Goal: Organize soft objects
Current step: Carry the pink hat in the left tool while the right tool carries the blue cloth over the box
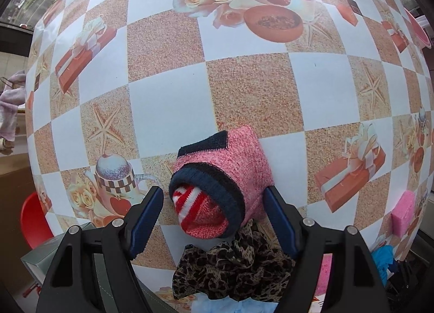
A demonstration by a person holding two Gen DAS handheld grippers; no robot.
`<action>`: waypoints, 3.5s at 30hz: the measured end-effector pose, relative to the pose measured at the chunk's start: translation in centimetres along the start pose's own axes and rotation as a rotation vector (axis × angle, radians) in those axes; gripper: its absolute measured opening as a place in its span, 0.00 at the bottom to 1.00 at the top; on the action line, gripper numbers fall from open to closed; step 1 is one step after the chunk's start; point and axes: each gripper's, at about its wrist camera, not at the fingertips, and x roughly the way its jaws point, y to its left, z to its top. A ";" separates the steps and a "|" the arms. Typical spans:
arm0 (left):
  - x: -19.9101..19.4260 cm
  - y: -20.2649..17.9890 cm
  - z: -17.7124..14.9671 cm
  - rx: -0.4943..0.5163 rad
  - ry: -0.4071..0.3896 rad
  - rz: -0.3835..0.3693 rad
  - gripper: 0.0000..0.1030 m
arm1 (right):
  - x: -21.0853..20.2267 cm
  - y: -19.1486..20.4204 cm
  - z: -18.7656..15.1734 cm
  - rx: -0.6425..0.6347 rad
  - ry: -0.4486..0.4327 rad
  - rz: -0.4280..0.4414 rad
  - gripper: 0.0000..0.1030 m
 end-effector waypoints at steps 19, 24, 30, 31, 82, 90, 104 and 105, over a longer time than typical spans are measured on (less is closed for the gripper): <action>-10.0 -7.6 -6.9 0.210 -0.238 -0.115 0.20 | -6.6 -2.6 -2.0 0.108 -0.115 0.131 0.36; -13.6 -10.8 -11.9 0.259 -0.260 -0.170 0.20 | -7.9 -2.3 -3.5 0.122 -0.141 0.144 0.36; -15.7 -13.0 -16.9 0.333 -0.270 -0.233 0.20 | -9.4 -1.9 -5.5 0.146 -0.158 0.157 0.36; -15.8 -13.2 -17.8 0.343 -0.269 -0.241 0.20 | -9.6 -1.8 -6.0 0.149 -0.161 0.159 0.36; -13.4 14.3 -39.7 -0.221 -0.358 -0.221 0.20 | -11.0 25.6 -19.9 -0.459 -0.082 0.166 0.36; -12.0 16.1 -39.5 -0.301 -0.345 -0.228 0.20 | -10.7 30.6 -18.5 -0.528 -0.075 0.169 0.36; -10.1 17.5 -39.0 -0.350 -0.305 -0.222 0.21 | -8.0 34.6 -17.1 -0.588 -0.002 0.137 0.36; -10.0 17.6 -38.8 -0.352 -0.303 -0.221 0.21 | -7.9 34.9 -16.9 -0.590 0.000 0.135 0.36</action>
